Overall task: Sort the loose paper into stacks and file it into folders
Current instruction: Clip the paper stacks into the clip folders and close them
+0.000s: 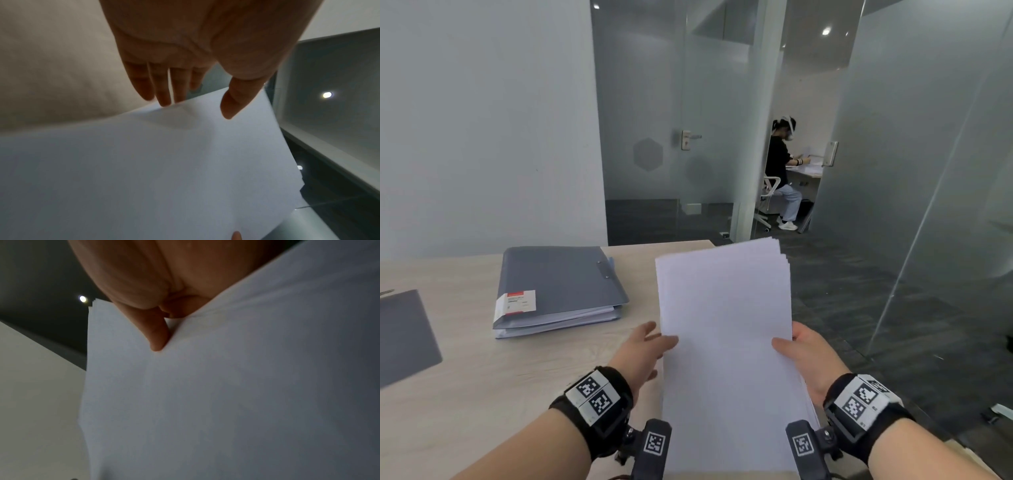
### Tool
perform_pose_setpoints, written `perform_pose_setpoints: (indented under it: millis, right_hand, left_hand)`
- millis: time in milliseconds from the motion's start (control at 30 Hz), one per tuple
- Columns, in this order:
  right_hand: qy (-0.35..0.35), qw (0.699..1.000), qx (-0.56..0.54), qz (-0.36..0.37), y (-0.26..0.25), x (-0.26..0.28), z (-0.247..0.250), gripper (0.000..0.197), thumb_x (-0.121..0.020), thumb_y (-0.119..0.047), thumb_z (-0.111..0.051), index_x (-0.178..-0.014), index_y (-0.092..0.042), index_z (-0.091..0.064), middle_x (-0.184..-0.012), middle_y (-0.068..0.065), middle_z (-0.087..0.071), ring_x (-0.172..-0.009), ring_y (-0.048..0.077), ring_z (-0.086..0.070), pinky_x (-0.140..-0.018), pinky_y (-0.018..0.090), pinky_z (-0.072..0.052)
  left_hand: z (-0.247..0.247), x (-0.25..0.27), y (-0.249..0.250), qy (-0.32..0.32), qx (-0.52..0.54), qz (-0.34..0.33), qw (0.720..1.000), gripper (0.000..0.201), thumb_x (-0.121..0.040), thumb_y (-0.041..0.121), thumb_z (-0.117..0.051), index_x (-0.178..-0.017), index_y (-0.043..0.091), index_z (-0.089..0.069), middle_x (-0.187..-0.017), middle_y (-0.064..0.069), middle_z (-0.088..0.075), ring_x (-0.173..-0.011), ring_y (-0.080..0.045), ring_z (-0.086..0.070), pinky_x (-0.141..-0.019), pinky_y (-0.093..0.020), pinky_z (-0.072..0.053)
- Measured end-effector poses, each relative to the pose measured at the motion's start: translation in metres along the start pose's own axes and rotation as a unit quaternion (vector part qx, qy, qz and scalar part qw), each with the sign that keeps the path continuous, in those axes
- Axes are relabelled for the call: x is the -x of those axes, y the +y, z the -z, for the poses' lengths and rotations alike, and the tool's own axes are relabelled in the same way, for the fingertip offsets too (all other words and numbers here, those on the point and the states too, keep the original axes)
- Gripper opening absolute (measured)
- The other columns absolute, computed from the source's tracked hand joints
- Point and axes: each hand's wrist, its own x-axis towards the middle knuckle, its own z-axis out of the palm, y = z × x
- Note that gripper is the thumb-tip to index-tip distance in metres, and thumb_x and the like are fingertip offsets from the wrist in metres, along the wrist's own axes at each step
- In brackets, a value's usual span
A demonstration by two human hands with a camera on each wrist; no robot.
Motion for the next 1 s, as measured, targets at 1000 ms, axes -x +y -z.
perform_pose_setpoints:
  millis: [1000]
  right_hand:
    - [-0.081,0.980,-0.121,0.139,-0.023,0.028,-0.019,0.070,-0.044,-0.050,-0.098,-0.102,-0.014,-0.080,-0.111,0.015,-0.076,-0.102,0.031,-0.073,-0.083,0.038,-0.059]
  left_hand:
    - [-0.008,0.023,0.027,-0.065,0.096,-0.215,0.970,0.027,-0.096,0.004,-0.063,-0.121,0.015,-0.066,-0.112,-0.005,-0.076,-0.100,-0.023,-0.073,-0.081,-0.033,-0.057]
